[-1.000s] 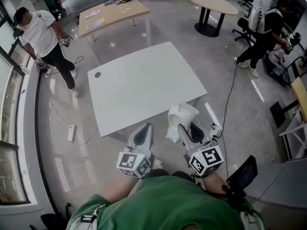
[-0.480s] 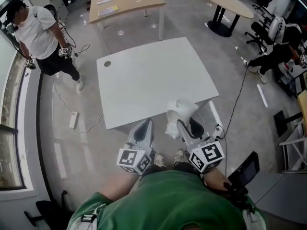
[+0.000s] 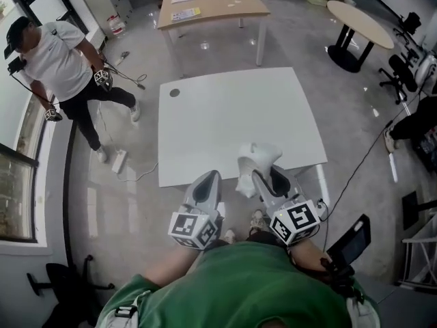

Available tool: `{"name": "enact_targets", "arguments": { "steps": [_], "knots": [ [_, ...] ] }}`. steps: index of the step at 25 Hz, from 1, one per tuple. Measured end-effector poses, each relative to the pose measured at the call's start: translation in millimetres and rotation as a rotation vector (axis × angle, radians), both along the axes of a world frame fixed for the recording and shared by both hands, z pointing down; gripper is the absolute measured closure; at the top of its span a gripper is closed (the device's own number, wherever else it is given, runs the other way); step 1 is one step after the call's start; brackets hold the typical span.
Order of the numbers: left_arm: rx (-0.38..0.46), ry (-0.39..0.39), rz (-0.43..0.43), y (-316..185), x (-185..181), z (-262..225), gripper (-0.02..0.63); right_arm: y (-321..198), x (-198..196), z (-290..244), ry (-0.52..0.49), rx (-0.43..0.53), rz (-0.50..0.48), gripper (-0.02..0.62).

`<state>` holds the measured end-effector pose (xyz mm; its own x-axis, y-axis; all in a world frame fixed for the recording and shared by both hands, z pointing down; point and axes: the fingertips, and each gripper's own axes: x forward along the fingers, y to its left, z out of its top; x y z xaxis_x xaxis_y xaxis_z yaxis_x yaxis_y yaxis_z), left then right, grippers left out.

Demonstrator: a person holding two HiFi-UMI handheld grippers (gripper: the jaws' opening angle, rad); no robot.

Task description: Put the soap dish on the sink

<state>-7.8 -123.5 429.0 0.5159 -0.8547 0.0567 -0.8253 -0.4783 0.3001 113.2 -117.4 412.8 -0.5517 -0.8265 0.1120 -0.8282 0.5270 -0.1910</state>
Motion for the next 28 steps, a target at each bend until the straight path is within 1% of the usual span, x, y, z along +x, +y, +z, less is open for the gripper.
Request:
{"name": "enact_targets", "arguments": {
  "steps": [8, 12, 15, 19, 22, 28],
  "knots": [
    [0.007, -0.022, -0.09, -47, 33, -10, 0.6, -60, 36, -6, -0.025, 0.008, -0.09, 0.457],
    [-0.004, -0.033, -0.124, -62, 42, -9, 0.6, -80, 45, -5, -0.04, 0.005, -0.125, 0.457],
    [0.003, -0.042, -0.15, -72, 45, -16, 0.6, -95, 51, -7, -0.054, 0.003, -0.138, 0.457],
    [0.023, -0.047, -0.184, -88, 34, -22, 0.6, -114, 44, -8, -0.064, 0.004, -0.155, 0.457],
    [0.024, -0.039, -0.192, -100, 22, -20, 0.6, -126, 33, -4, -0.056, 0.002, -0.16, 0.457],
    [0.024, -0.013, -0.149, -141, -7, -14, 0.6, -162, 4, 1, -0.033, -0.022, -0.121, 0.456]
  ]
}}
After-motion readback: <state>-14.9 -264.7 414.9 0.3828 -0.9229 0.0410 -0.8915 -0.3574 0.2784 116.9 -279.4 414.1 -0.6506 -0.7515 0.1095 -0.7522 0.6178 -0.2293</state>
